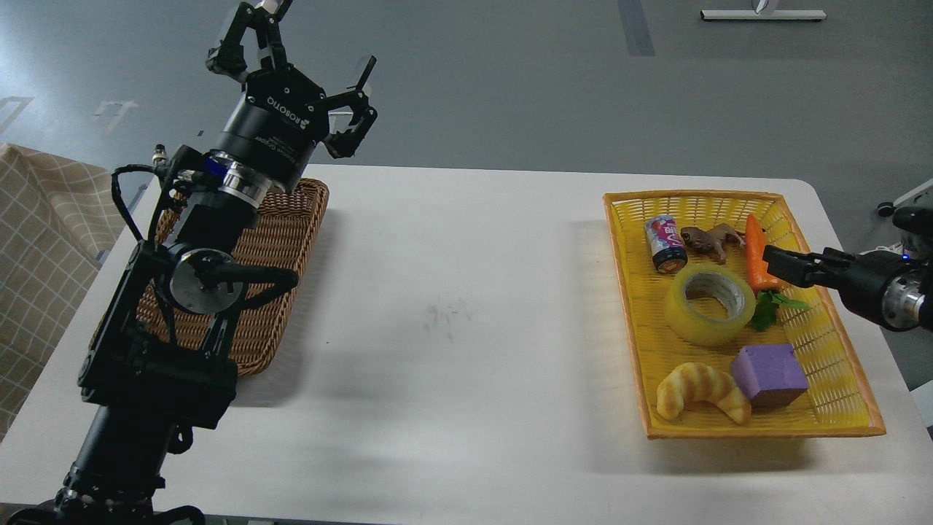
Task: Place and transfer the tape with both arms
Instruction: 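Reach the right gripper into the yellow tray toward the tape roll, then grasp the clear tape roll through its core with the right gripper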
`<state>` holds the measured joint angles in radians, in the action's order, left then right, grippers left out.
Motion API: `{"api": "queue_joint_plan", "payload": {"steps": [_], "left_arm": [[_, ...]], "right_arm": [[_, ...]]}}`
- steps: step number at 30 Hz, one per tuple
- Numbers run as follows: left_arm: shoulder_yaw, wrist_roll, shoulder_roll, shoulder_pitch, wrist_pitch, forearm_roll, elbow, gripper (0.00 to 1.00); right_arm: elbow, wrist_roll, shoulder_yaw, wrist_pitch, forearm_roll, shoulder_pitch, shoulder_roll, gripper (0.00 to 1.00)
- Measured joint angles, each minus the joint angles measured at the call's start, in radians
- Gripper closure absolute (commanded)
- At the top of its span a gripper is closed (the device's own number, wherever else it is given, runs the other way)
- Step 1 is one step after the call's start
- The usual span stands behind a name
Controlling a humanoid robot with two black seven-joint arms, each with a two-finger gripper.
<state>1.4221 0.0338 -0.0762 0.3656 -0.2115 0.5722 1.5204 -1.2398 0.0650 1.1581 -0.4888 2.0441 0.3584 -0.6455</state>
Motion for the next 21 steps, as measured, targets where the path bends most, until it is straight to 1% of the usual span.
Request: {"api": "queue_joint_plan", "payload": {"steps": [6,10,13,18,21], "left_arm": [[0.000,0.000,0.001,0.000,0.002,0.001,0.000,0.02],[0.000,0.000,-0.001,-0.003,0.003,0.001,0.000,0.02],[0.002,0.000,-0.002,-0.007,0.003,0.002,0.000,0.02],[0.003,0.000,0.000,-0.012,0.004,0.003,0.000,0.02],[0.003,0.000,0.000,-0.014,0.004,0.003,0.000,0.02]], "right_arm": [[-0.001,-0.006,-0.009,0.000,0.009,-0.003,0.035,0.14],[-0.001,-0.011,-0.033,0.000,0.032,-0.003,0.047,0.20],[0.000,-0.015,-0.039,0.000,0.037,-0.005,0.061,0.19],[0.002,-0.043,-0.045,0.000,0.039,-0.008,0.076,0.19],[0.009,-0.051,-0.057,0.000,0.039,-0.009,0.085,0.19]]}}
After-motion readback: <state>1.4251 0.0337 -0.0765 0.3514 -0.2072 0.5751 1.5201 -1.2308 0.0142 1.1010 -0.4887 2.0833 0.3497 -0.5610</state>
